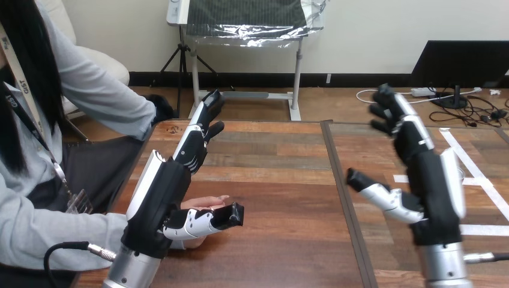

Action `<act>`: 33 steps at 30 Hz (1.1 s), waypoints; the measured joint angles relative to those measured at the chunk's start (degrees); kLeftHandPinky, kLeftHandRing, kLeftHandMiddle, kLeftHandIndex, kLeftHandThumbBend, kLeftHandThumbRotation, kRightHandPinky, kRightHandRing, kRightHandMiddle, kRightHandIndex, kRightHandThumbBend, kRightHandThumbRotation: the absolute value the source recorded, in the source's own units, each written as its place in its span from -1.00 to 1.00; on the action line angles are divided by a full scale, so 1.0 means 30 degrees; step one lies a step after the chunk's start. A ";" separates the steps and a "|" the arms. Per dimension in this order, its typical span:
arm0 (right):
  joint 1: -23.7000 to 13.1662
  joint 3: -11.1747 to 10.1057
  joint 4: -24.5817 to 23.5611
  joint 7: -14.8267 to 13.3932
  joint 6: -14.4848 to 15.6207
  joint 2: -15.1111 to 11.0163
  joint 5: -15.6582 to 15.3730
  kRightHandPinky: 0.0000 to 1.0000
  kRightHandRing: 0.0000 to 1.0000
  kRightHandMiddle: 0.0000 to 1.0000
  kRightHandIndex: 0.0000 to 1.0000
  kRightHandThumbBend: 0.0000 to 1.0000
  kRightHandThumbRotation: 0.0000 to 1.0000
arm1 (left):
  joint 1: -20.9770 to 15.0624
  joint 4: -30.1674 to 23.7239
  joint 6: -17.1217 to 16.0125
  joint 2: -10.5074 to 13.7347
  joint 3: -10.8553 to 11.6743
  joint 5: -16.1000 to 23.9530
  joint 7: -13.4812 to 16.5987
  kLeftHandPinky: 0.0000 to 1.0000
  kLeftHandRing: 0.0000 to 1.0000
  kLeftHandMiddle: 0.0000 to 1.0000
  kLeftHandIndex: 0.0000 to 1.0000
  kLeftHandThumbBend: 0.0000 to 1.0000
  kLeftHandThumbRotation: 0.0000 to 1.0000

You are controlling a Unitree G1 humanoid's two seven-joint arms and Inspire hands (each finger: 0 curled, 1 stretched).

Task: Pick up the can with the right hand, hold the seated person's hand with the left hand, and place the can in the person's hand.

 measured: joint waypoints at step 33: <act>-0.1406 -0.2254 0.0185 -0.0583 0.0077 -0.1556 0.1366 0.74 0.79 0.83 0.81 1.00 0.04 | 0.0001 0.0000 0.0112 -0.0069 -0.0003 -0.0113 -0.0219 0.96 1.00 1.00 1.00 1.00 0.32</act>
